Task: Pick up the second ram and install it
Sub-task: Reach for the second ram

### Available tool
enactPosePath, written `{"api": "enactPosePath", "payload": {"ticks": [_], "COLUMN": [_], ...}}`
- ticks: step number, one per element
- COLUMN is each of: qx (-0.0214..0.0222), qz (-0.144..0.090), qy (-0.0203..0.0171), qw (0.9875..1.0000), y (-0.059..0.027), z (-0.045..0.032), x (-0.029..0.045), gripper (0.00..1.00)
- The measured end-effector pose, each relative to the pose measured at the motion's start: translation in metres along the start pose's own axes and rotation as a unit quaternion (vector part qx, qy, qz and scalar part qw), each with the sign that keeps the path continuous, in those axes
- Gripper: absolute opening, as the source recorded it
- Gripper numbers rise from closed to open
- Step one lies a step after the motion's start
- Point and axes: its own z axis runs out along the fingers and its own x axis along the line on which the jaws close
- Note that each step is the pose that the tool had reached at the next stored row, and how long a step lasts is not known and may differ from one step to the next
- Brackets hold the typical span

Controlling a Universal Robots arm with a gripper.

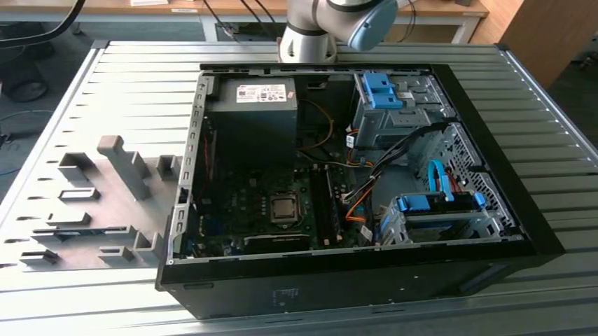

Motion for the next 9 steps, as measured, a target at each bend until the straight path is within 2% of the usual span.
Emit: {"api": "enactPosePath", "payload": {"ticks": [4,9], "qx": [0.0,0.0001], "qz": [0.0,0.0], "qy": [-0.0001,0.0], "qw": [1.0,1.0], "y": [-0.0031,-0.0045], "z": [0.0035,0.0125], "x": [-0.0002,0.0], "gripper": [0.11,0.11]}}
